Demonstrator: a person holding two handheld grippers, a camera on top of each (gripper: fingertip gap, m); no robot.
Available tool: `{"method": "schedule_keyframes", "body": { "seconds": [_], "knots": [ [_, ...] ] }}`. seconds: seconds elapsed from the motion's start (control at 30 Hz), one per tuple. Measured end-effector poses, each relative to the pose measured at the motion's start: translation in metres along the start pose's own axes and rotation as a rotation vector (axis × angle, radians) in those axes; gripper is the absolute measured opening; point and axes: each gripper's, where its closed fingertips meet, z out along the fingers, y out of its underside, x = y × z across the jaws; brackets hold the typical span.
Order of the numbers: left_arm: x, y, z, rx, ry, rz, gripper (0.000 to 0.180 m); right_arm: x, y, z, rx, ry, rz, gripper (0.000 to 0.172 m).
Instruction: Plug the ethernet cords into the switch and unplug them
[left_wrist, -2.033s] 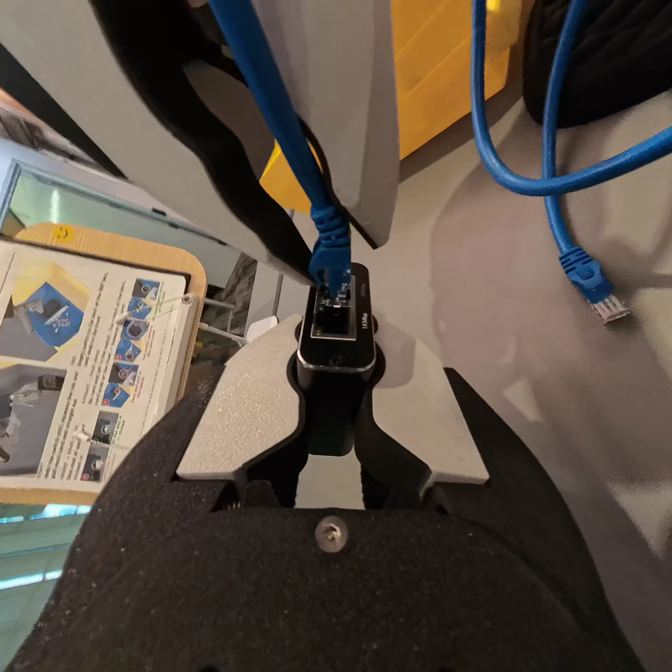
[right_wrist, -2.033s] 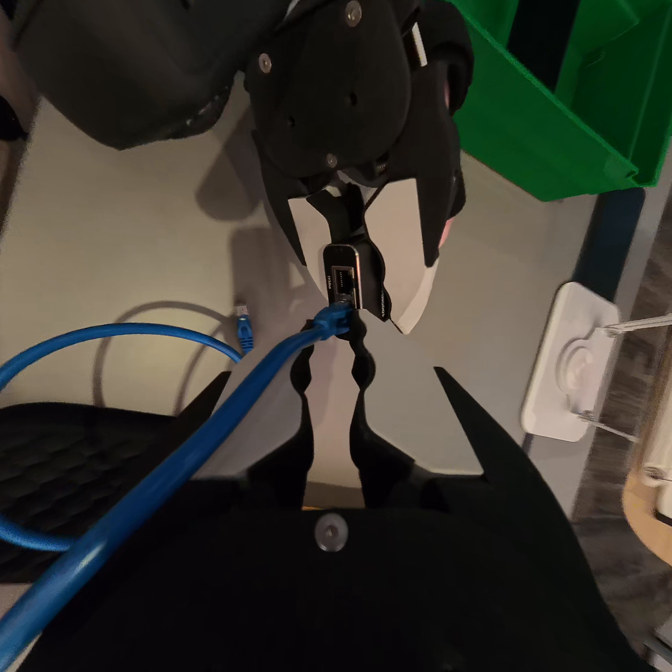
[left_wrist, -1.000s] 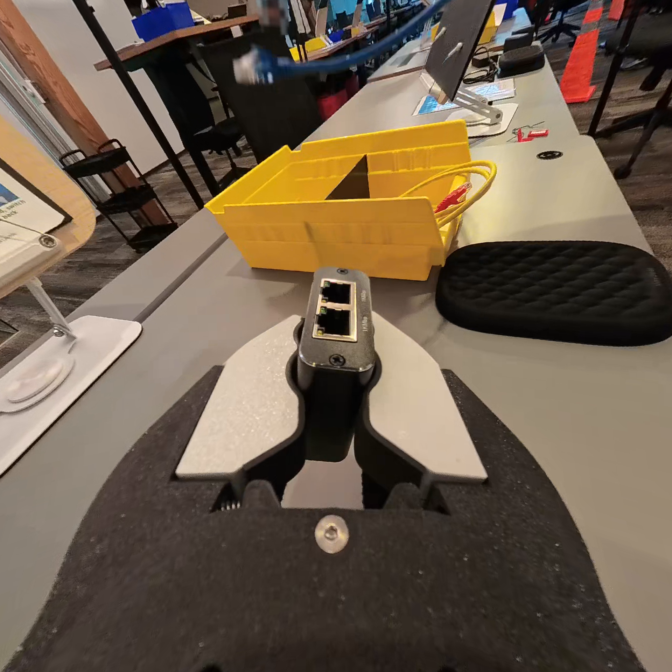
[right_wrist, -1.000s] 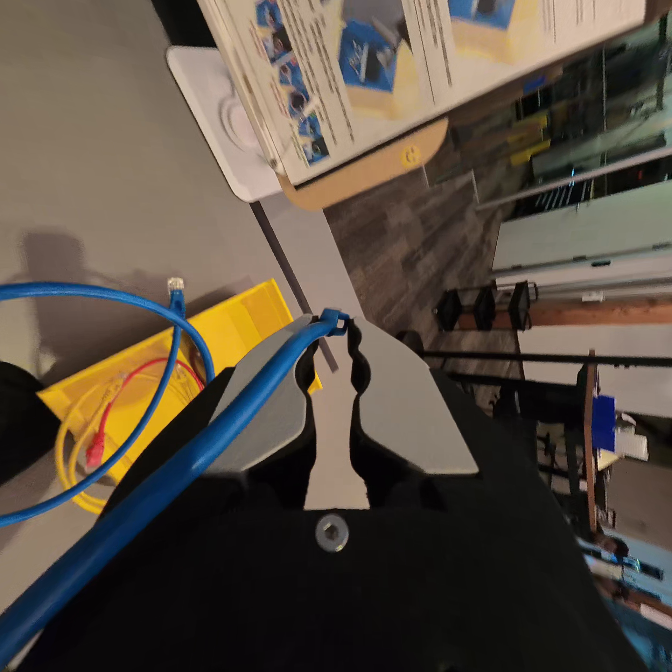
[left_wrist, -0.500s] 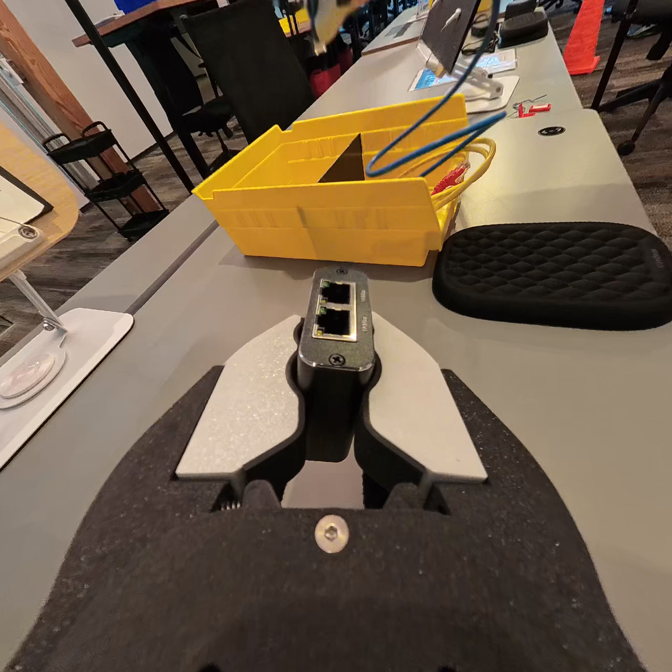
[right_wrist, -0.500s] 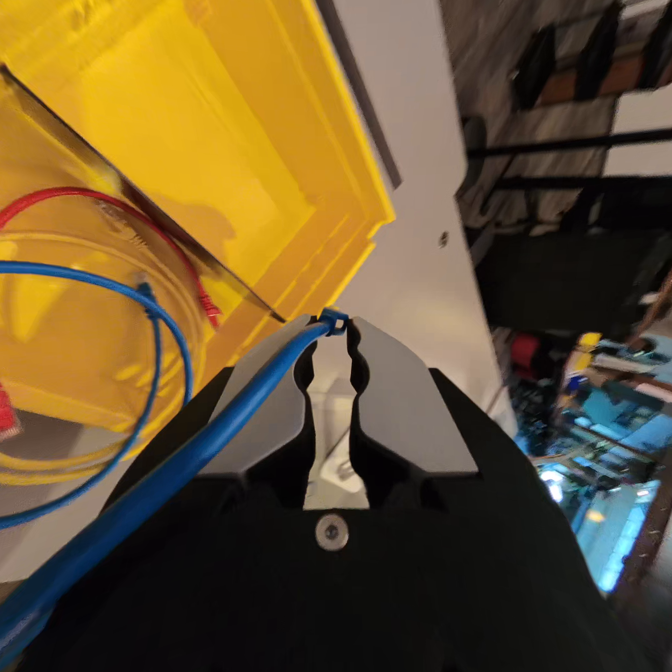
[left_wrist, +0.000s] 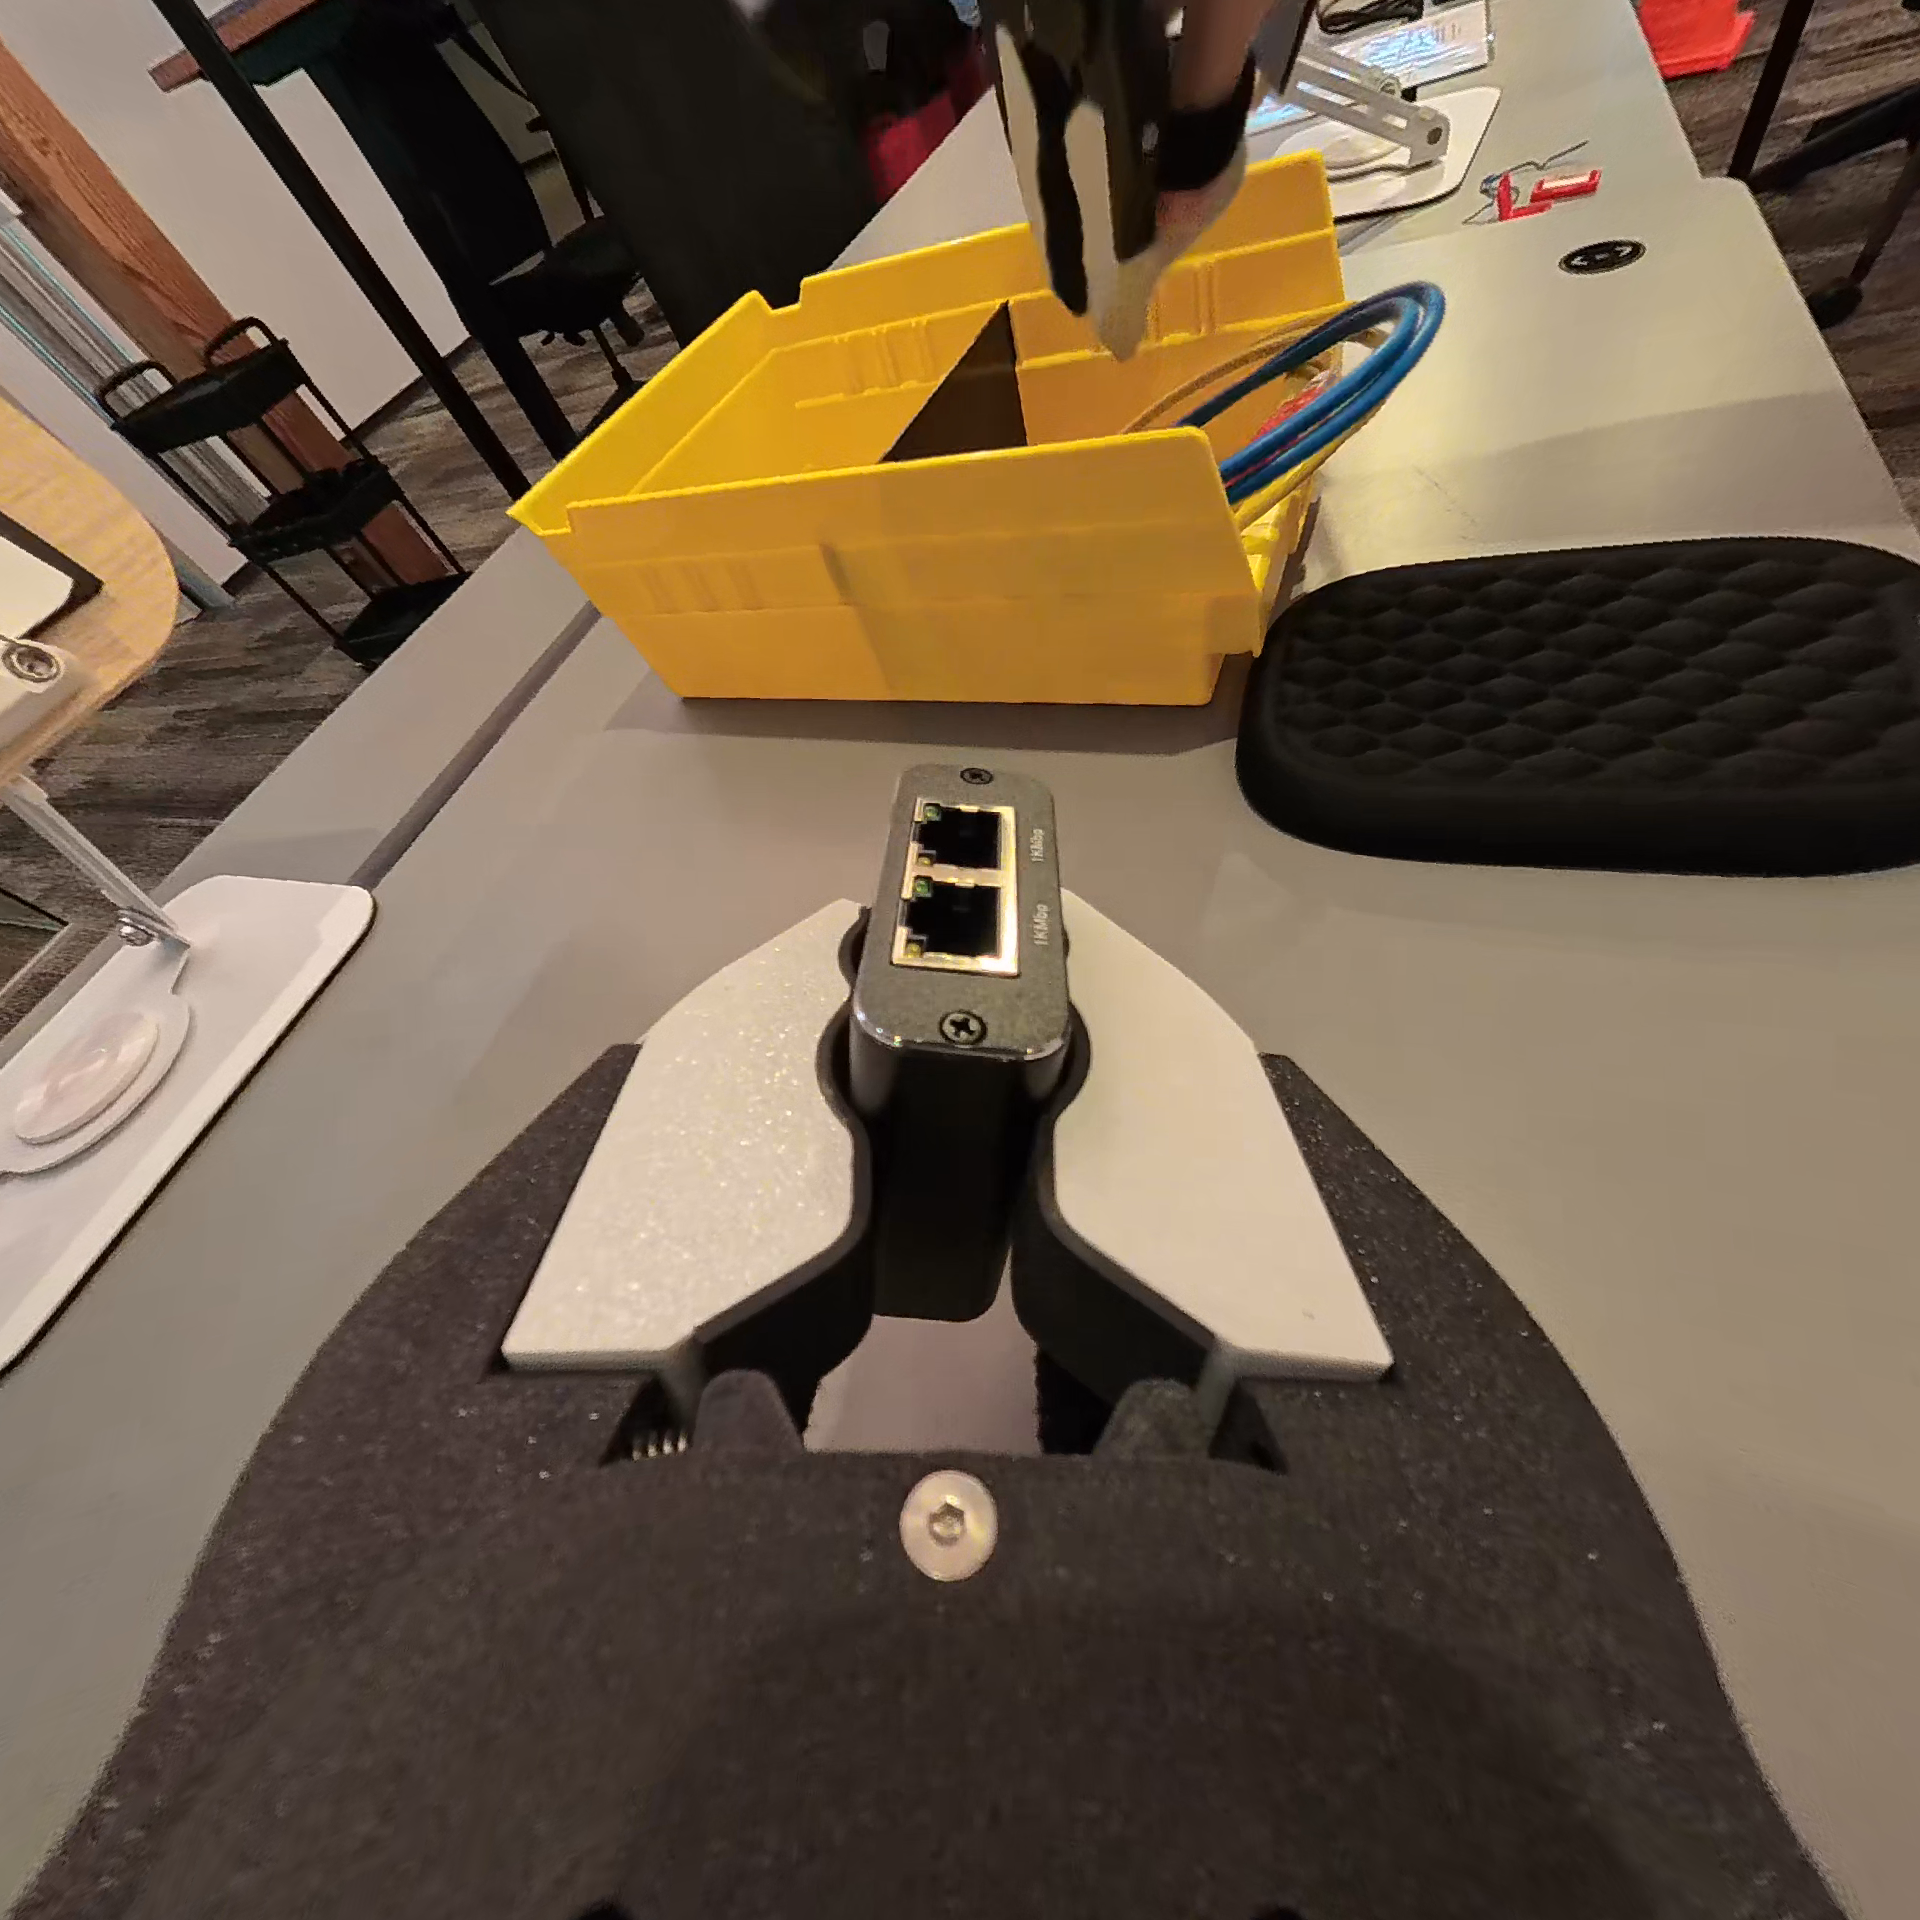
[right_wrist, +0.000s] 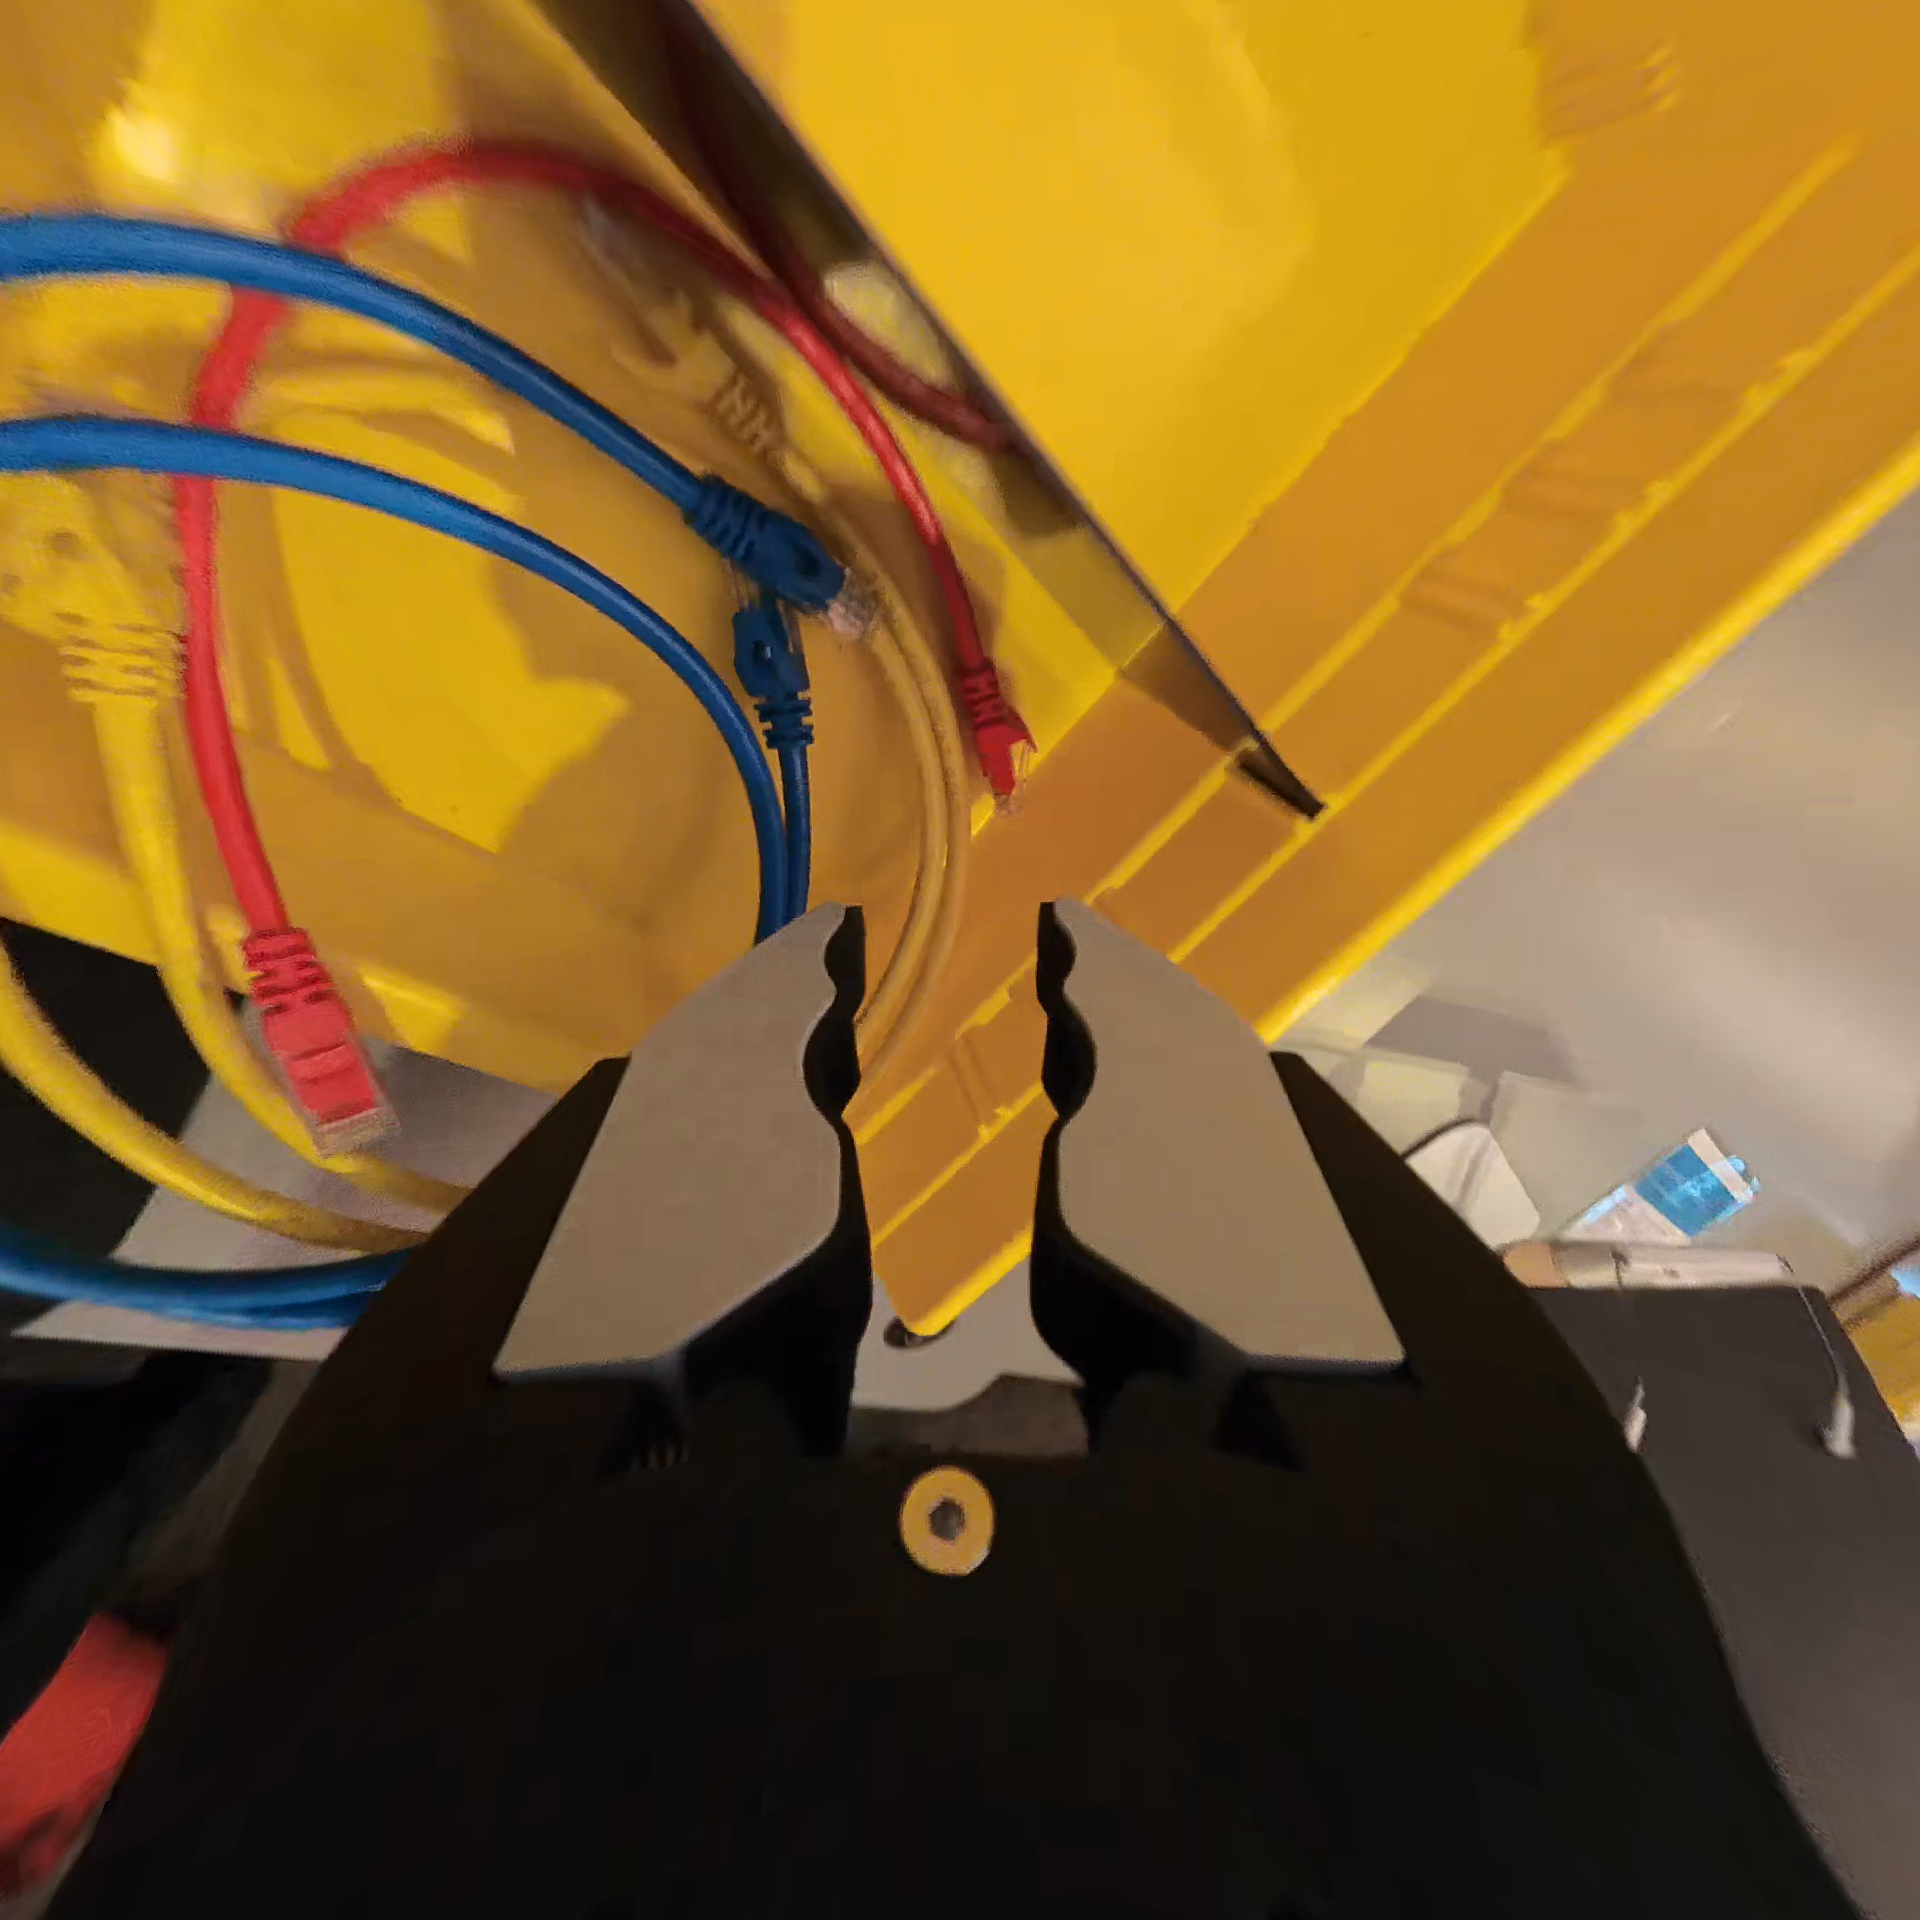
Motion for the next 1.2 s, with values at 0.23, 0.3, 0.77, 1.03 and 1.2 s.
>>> {"method": "schedule_keyframes", "body": {
  "seconds": [0.23, 0.3, 0.77, 1.03, 1.2],
  "knots": [
    [0.005, -0.005, -0.002, 0.020, 0.024, 0.029, 0.027, -0.084, -0.069, -0.115, 0.765, -0.029, -0.273, 0.036],
    [0.007, -0.008, -0.003, 0.029, 0.030, 0.041, 0.026, -0.153, -0.082, -0.156, 1.023, -0.035, -0.529, 0.035],
    [0.020, -0.007, -0.001, -0.015, 0.041, 0.164, 0.027, -0.286, -0.142, -0.169, 1.131, -0.026, -0.871, 0.029],
    [0.021, -0.007, -0.002, -0.019, 0.029, 0.200, 0.030, -0.288, -0.147, -0.159, 1.006, 0.039, -0.948, 0.024],
    [0.006, -0.016, -0.004, 0.031, -0.049, 0.106, 0.062, -0.239, -0.141, -0.175, 0.989, 0.160, -0.901, 0.024]
  ]
}}
